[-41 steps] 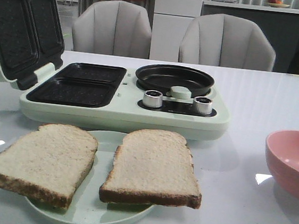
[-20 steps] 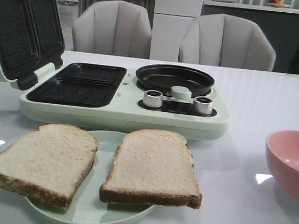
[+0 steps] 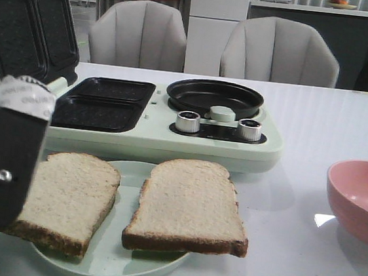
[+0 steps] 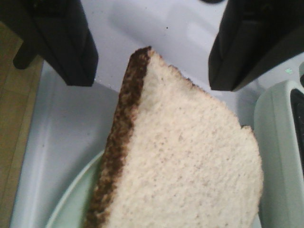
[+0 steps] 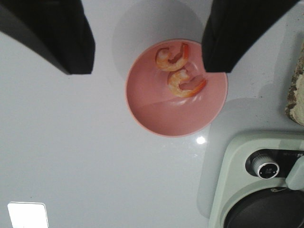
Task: Make breakfast with bread and shrimp
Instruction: 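Grasp the bread slice nearest the left gripper and lift it, then carry the bread slice over the sandwich maker plate and release it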
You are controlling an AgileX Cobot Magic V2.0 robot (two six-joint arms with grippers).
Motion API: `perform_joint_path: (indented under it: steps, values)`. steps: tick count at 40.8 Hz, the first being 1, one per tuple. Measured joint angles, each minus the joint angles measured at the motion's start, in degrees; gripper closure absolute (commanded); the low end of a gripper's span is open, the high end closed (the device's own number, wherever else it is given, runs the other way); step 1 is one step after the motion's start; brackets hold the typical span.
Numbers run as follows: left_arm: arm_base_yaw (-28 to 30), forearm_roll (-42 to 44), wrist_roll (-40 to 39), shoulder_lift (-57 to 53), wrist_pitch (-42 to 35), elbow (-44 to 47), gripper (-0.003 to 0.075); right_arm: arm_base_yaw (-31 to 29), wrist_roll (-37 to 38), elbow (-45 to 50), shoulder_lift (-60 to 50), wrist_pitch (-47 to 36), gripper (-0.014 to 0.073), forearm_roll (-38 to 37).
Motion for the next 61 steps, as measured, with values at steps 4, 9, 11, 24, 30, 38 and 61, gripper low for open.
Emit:
perform_joint_path:
  steps: [4, 9, 11, 24, 30, 38, 61]
  values:
    - [0.0, 3.9, -3.35, 3.27, -0.13, -0.36, 0.0193, 0.0, 0.0, 0.0, 0.0, 0.0, 0.0015, 0.0]
    - [0.0, 8.85, -8.04, 6.54, 1.21, -0.48, 0.0241, 0.0, 0.0, 0.0, 0.0, 0.0, 0.0015, 0.0]
    - [0.0, 10.39, -9.63, 7.48, 2.33, -0.59, 0.0272, 0.0, 0.0, 0.0, 0.0, 0.0, 0.0015, 0.0]
    - [0.0, 13.05, -12.61, 8.96, 2.7, -0.59, 0.0472, 0.0, 0.0, 0.0, 0.0, 0.0, 0.0015, 0.0]
    - [0.0, 13.13, -12.7, 8.96, 2.83, -0.59, 0.0584, 0.0, 0.0, 0.0, 0.0, 0.0, 0.0015, 0.0]
    - [-2.25, 13.13, -12.82, 8.96, 5.76, -0.59, 0.0619, 0.0, 0.0, 0.0, 0.0, 0.0, 0.0015, 0.0]
    - [-7.99, 22.32, -14.3, -3.35, 19.54, -0.59, 0.0619, 0.0, 0.0, 0.0, 0.0, 0.0, 0.0015, 0.0]
